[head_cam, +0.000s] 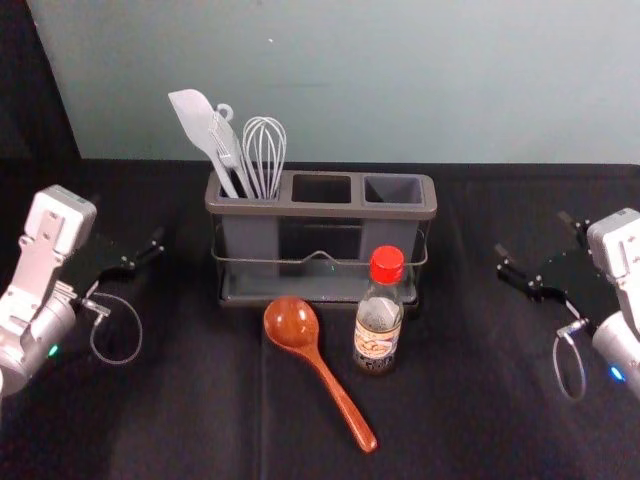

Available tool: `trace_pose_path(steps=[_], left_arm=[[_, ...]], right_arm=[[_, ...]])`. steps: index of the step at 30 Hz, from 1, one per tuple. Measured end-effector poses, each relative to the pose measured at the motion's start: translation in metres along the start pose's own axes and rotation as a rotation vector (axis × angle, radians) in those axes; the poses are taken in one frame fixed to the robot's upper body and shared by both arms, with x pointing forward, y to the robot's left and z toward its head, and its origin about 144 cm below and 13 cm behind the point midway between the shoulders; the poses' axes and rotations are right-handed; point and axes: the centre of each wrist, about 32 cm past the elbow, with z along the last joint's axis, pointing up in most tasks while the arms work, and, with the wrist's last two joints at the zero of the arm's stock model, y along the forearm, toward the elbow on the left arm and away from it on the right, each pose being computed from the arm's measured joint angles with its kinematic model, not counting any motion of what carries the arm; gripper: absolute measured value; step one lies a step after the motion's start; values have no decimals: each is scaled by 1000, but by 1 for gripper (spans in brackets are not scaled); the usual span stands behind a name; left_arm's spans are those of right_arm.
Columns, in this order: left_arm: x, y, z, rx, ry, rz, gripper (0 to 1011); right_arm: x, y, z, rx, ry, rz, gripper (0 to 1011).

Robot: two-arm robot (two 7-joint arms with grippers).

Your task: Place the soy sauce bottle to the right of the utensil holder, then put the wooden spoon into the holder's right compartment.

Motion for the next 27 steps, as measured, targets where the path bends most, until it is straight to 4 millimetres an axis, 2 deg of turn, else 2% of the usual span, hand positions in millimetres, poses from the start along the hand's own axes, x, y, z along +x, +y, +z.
trace_pose_path(steps=[5,13,21,27], left_arm=[[0,0,0,0,0,0,1000],[0,0,0,0,0,0,1000],[0,0,0,0,0,0,1000],[0,0,0,0,0,0,1000]], right_arm=[[-1,-11,3,-12,-11,12,1004],[-7,-41,12,-12,-17,53,1004],[-20,-66,23,27,-8,107,1004],[-31,-76,28,50,15,142,1004]])
